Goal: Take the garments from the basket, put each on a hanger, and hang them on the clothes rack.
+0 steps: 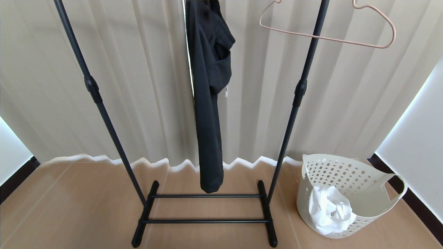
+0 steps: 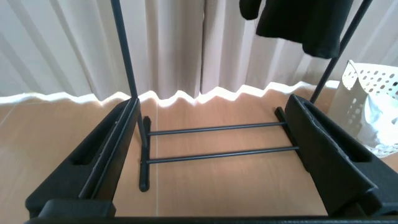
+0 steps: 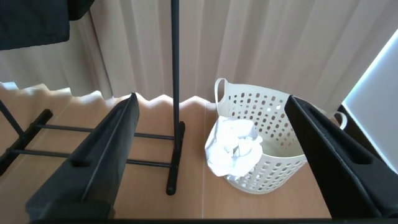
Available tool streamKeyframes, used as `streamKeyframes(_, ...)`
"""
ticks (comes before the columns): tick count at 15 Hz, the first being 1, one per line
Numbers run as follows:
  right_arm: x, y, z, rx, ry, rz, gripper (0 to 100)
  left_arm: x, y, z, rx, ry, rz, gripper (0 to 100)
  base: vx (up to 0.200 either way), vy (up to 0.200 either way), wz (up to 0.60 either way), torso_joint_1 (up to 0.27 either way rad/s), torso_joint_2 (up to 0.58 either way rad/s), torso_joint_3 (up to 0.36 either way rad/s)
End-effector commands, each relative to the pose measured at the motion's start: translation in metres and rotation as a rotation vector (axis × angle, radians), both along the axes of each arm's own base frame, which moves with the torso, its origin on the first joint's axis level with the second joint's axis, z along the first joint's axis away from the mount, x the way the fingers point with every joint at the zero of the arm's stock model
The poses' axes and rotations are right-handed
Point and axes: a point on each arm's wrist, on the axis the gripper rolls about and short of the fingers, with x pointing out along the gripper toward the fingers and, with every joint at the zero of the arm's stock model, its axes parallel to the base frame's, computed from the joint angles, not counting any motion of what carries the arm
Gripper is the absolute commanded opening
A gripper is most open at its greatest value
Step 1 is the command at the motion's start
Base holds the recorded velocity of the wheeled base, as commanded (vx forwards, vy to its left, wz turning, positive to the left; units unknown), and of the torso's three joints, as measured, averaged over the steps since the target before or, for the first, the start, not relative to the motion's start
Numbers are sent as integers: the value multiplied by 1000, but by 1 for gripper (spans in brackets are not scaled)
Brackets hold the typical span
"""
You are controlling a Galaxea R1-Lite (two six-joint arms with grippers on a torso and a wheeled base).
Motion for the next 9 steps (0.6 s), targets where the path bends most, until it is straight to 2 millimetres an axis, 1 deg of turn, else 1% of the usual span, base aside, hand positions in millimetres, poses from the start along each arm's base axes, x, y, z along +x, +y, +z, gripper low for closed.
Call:
streamKeyframes(1,0,0,0,0,1,1,100,0,0,0,0,1,0,100,0,0,0,2,129,115)
streamKeyframes(8,0,0,0,0,1,1,100,0,0,0,0,1,0,100,0,0,0,0,10,10)
streamKeyframes(9,0,0,0,0,1,1,100,0,0,0,0,1,0,100,0,0,-600,2,2,7)
